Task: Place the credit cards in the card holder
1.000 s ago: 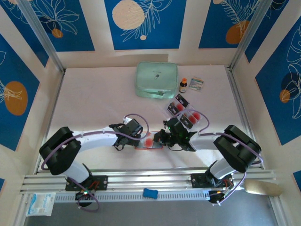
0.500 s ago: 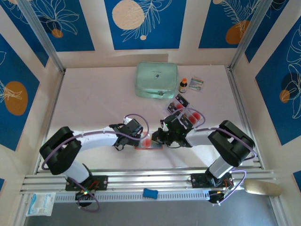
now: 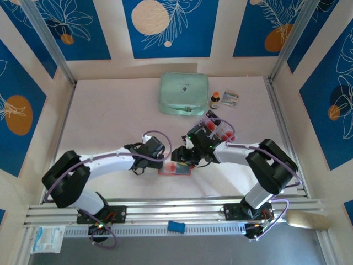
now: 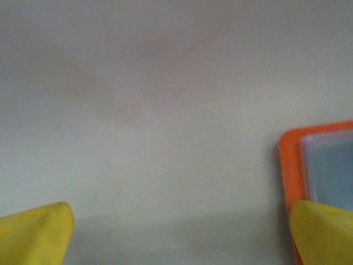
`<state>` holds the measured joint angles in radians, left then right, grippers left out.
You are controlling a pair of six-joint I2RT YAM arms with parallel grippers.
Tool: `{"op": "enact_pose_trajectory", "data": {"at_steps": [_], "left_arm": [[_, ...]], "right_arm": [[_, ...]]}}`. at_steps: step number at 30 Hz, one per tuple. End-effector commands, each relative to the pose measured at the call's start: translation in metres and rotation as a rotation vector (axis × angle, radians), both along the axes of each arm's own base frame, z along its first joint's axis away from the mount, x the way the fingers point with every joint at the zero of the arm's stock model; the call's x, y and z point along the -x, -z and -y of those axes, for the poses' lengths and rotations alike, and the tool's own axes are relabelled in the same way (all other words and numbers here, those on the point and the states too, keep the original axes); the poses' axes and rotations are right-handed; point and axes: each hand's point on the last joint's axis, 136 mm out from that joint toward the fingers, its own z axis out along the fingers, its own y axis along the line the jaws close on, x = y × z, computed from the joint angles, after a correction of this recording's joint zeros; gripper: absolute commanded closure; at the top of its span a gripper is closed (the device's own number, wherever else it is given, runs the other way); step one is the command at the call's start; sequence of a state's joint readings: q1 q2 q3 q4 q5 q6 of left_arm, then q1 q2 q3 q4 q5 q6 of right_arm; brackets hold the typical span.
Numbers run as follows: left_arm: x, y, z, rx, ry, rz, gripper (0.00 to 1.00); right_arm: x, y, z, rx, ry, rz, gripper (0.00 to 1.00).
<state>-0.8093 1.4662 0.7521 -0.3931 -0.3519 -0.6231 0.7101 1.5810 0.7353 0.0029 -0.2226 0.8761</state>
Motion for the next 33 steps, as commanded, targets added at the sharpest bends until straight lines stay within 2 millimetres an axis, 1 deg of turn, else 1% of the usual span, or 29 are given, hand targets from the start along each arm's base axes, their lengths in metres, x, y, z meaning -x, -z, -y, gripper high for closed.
{"op": "enact_pose_trajectory", "data": {"at_steps": [1, 4, 9, 12, 15, 20, 25, 30, 33], "left_arm": [[0.000, -0.003, -0.009, 0.081, -0.069, -0.022, 0.00], [0.000, -0.001, -0.016, 0.098, -0.099, -0.036, 0.00], [0.002, 0.009, -0.022, 0.092, -0.121, -0.066, 0.00], [0.003, 0.015, -0.022, 0.081, -0.117, -0.083, 0.00], [0.003, 0.019, -0.022, 0.074, -0.111, -0.092, 0.00], [0.003, 0.025, -0.020, 0.061, -0.096, -0.110, 0.00], [0.004, 0.030, -0.018, 0.059, -0.087, -0.124, 0.00], [0.004, 0.033, -0.018, 0.060, -0.084, -0.128, 0.00], [0.004, 0.033, -0.018, 0.060, -0.083, -0.128, 0.00]], "right_arm": [[0.006, -0.011, 0.013, 0.076, -0.053, 0.020, 0.52], [0.002, -0.018, 0.011, 0.086, -0.069, 0.038, 0.57], [-0.003, -0.013, 0.000, 0.106, -0.091, 0.037, 0.86], [-0.003, -0.005, -0.005, 0.143, -0.104, 0.036, 0.94], [-0.003, 0.005, -0.009, 0.173, -0.112, 0.028, 0.97], [-0.001, 0.020, -0.015, 0.206, -0.121, 0.007, 0.99], [0.001, 0.030, -0.024, 0.227, -0.132, -0.015, 1.00], [0.002, 0.028, -0.037, 0.217, -0.143, -0.020, 1.00], [0.001, 0.021, -0.042, 0.194, -0.148, -0.014, 1.00]]}}
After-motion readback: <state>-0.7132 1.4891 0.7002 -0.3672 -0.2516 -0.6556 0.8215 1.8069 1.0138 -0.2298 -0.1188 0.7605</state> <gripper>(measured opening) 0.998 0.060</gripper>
